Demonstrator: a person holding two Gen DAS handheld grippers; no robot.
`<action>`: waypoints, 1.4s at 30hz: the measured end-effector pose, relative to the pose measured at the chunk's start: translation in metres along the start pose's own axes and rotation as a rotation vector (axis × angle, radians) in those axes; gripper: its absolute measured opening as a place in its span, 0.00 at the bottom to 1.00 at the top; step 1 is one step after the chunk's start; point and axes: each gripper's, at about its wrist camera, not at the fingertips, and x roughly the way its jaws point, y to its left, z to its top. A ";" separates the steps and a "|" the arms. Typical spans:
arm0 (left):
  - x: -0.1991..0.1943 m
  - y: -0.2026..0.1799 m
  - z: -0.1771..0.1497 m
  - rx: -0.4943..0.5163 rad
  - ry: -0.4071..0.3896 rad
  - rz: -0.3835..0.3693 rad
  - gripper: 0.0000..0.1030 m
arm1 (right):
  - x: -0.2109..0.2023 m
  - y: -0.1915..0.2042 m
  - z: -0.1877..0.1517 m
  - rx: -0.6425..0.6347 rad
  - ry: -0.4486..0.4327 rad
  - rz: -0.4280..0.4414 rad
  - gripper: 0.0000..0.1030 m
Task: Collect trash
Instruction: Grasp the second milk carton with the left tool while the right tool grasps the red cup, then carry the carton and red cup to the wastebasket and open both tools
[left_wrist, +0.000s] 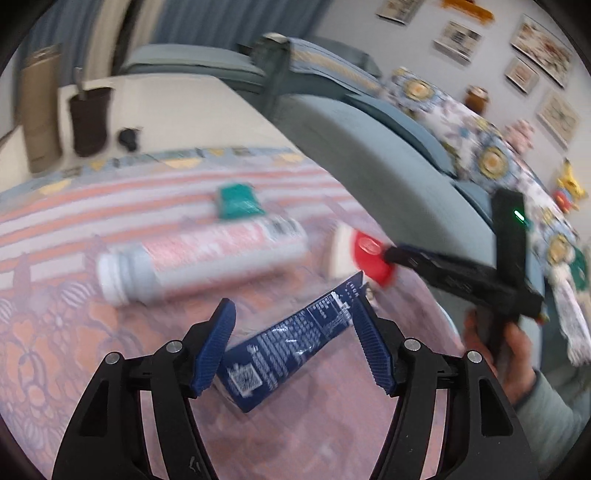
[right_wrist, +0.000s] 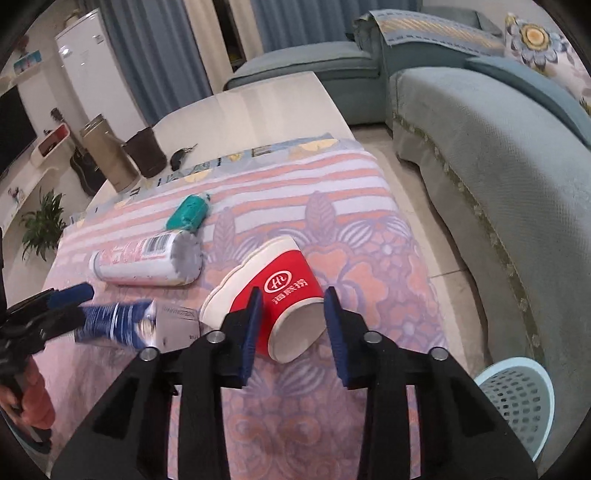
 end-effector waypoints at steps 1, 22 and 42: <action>-0.001 -0.004 -0.006 0.012 0.017 -0.020 0.61 | 0.000 0.002 -0.001 -0.003 0.000 -0.003 0.28; 0.022 -0.029 -0.041 0.107 0.281 0.025 0.81 | -0.022 -0.009 -0.013 0.046 -0.037 0.039 0.32; 0.044 -0.048 -0.054 0.135 0.195 0.284 0.60 | 0.042 -0.002 -0.006 0.088 0.070 0.123 0.59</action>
